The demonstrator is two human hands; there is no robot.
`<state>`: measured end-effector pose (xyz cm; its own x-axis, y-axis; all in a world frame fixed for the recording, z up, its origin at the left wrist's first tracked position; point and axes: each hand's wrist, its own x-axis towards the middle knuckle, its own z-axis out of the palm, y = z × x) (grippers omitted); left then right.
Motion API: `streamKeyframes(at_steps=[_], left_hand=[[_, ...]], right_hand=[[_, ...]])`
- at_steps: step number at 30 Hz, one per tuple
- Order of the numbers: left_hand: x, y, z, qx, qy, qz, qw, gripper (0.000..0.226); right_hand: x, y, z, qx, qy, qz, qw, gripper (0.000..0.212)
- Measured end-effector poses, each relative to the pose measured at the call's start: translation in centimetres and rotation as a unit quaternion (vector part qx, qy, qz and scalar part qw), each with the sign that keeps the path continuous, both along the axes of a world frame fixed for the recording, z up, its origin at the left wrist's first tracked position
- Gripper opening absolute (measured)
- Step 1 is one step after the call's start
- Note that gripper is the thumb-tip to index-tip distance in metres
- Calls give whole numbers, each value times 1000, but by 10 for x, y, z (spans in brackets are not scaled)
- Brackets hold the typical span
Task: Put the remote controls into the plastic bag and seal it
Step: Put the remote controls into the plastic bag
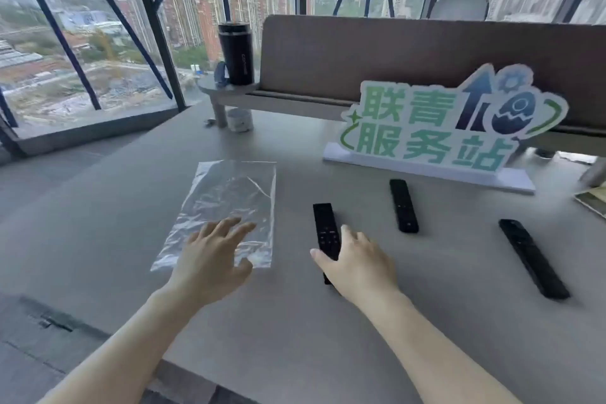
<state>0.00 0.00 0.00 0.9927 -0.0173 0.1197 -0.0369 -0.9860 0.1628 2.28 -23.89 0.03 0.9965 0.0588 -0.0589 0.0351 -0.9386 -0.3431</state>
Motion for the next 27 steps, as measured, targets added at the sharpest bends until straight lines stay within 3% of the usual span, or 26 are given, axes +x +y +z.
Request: streamKeyframes(at_steps=[3,10,12,15,17,19,27], left_hand=[[-16,21,-16,29,8,-1,1000,62],[-18,47,-20,-15,-56,-13,998,24],[-19,44,-17,-12,-64,-35,997,19],[-16,24,-9,-6,-72,-88,993,14],[-13,6,-1,-14,-67,-111,991,16],[-8,-14,6,-25,-70,-125,989,18],[-1,-66,20,-140,-92,-112,979,21]], right_hand=[[-9,9,-10,-28,-3,-30,999,67],[-21,9,-12,54,20,-55,997,25],[-27,1,-8,162,43,-67,984,15],[-44,-19,13,416,78,-104,900,14],[-61,-37,33,490,89,-100,861,18],[-75,-50,47,501,107,-72,856,18],[-71,-45,45,412,147,-39,899,12]])
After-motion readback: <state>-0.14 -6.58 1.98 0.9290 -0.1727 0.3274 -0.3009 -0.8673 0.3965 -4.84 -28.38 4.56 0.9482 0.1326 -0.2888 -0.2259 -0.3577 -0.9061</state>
